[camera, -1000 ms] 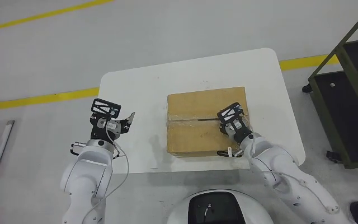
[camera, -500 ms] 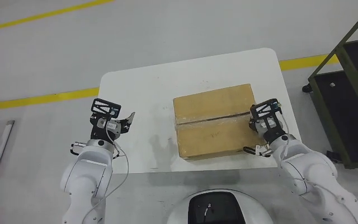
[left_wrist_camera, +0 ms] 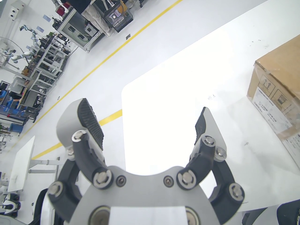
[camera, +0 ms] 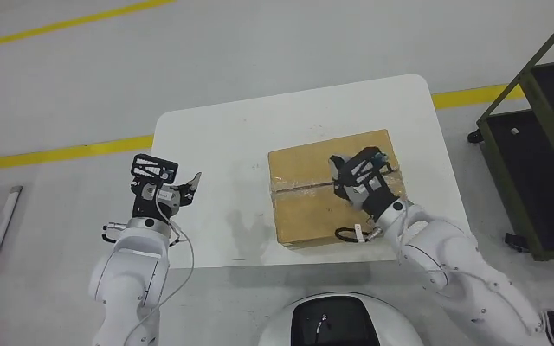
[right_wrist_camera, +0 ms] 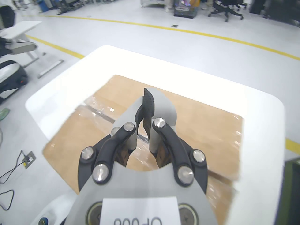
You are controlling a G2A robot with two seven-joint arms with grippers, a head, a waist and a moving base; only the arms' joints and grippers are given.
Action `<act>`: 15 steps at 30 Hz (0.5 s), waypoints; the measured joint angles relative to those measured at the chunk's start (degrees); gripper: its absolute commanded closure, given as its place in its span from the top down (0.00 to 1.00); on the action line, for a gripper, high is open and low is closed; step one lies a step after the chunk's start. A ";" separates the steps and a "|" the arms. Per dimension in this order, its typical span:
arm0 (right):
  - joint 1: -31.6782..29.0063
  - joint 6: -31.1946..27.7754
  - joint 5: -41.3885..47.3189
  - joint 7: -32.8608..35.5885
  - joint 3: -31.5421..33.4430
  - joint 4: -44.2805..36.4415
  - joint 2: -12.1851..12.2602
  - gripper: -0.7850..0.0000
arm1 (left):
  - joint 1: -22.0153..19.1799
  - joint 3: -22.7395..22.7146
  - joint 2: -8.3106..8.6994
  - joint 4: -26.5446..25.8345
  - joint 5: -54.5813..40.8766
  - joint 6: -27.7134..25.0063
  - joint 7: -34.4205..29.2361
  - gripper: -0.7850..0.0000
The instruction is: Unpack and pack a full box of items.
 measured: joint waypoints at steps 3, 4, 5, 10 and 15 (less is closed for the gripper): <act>5.27 -0.65 0.92 -2.15 -7.05 5.54 -1.63 0.00 | 0.12 -0.76 0.06 0.15 0.74 0.50 -0.22 1.00; 6.67 -0.80 0.92 -2.41 -8.94 7.26 -2.12 0.00 | 0.15 -0.85 0.08 0.14 0.86 0.48 -0.30 1.00; 7.89 -0.68 1.13 -2.56 -10.59 8.90 -2.60 0.00 | 0.18 -0.90 0.09 0.09 0.91 0.41 -0.36 1.00; 9.95 2.51 1.95 -1.60 -14.29 12.78 -4.10 0.00 | 0.21 -0.94 0.10 0.01 0.89 0.34 -0.38 1.00; 5.83 3.52 -0.75 1.66 -10.76 9.83 -3.20 0.00 | 0.21 -0.94 0.10 0.01 0.89 0.34 -0.38 1.00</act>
